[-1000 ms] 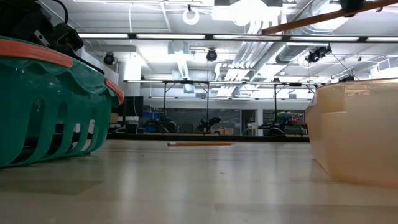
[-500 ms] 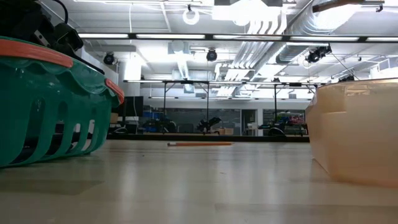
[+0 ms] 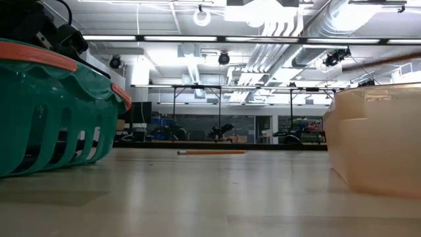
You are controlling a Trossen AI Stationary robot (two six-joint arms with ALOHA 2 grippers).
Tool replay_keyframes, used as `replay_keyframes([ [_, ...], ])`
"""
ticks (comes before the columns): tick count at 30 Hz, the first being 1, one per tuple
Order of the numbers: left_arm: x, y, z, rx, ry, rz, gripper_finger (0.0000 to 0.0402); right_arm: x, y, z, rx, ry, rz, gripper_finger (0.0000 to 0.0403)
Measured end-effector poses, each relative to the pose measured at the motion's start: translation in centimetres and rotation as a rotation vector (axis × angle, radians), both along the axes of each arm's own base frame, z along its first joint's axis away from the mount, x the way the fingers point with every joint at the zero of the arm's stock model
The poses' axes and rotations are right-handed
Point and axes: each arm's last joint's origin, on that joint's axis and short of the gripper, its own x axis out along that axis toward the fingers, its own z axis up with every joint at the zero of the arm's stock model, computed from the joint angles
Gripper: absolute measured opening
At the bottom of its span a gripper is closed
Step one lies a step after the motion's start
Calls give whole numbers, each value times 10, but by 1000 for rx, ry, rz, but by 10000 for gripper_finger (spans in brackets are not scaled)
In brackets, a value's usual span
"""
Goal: Sort pens & pencils
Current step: Put the yellow pencil into the orange bin
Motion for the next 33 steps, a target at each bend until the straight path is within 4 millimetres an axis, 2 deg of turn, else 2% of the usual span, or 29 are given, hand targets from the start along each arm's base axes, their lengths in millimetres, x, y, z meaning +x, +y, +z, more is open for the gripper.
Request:
replay_keyframes([
  [8,0,0,0,0,0,0,1,-10,-9,-45,26,116,-5,0],
  [17,0,0,0,0,0,0,1,-13,-15,-82,74,94,12,0],
  [23,0,0,0,0,0,0,1,-13,-16,-94,98,69,29,0],
  [29,0,0,0,0,0,0,1,-13,-16,-94,107,59,29,1],
  [33,0,0,0,0,0,0,1,-13,-16,-94,104,59,9,15],
])
